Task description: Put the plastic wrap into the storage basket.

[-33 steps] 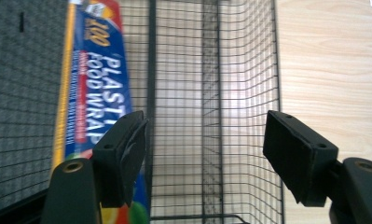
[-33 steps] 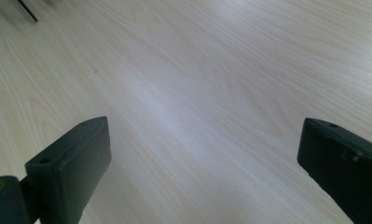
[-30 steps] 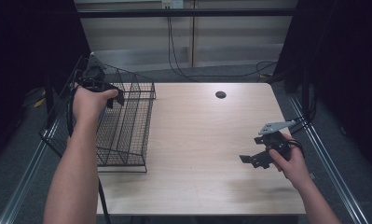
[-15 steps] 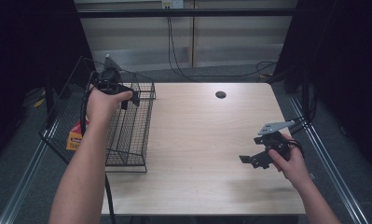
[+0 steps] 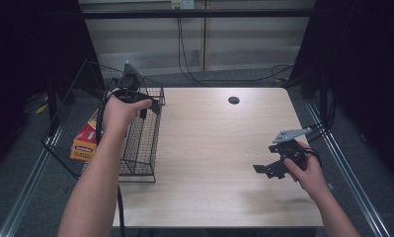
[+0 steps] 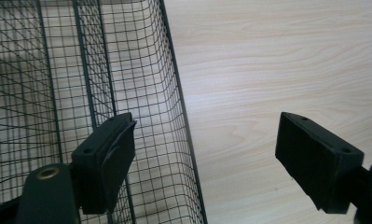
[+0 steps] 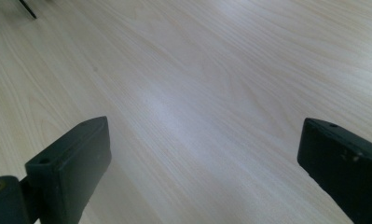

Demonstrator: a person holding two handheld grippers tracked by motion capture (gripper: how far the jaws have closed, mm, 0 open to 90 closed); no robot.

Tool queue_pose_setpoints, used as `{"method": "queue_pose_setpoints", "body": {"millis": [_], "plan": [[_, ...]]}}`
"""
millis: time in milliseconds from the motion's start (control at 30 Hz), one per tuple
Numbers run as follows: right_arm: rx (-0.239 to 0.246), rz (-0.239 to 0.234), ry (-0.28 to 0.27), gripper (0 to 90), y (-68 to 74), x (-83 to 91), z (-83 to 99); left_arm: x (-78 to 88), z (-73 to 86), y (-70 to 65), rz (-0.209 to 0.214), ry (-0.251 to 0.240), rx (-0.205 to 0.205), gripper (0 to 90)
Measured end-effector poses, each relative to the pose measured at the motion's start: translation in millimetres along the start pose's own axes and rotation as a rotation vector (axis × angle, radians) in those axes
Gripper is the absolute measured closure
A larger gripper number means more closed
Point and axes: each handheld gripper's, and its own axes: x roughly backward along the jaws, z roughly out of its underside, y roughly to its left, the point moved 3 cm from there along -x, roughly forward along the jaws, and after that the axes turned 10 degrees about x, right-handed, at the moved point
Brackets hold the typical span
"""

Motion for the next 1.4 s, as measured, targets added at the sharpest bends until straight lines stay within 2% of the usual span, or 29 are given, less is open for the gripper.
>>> {"method": "queue_pose_setpoints", "body": {"millis": [667,800,833,1100,1133,1200,1400], "plan": [[0.001,-0.001,0.005,2.8,2.1,-0.8,-0.2,-14.6,14.7,-23.7,0.078,0.012,-0.093,17.4],[0.0,-0.003,0.006,2.8,2.6,-0.8,-0.2,-17.9,18.8,-29.9,0.091,0.024,-0.137,17.2],[0.005,-0.006,0.002,2.8,2.5,-1.1,-0.3,-19.0,19.5,-32.0,0.097,0.018,-0.132,17.1],[0.005,-0.007,0.007,2.8,3.1,-0.8,-0.1,-23.1,27.8,-44.8,0.139,0.034,-0.195,16.5],[0.005,-0.007,0.008,2.8,3.2,-1.1,-0.1,-24.2,29.1,-47.0,0.145,0.025,-0.186,16.4],[0.003,-0.014,0.006,2.8,3.5,-1.6,-0.1,-24.5,31.4,-49.4,0.152,0.041,-0.207,16.2],[0.001,-0.011,0.009,2.8,4.2,-2.3,0.1,-31.3,40.9,-59.7,0.187,0.046,-0.251,15.9]]}}
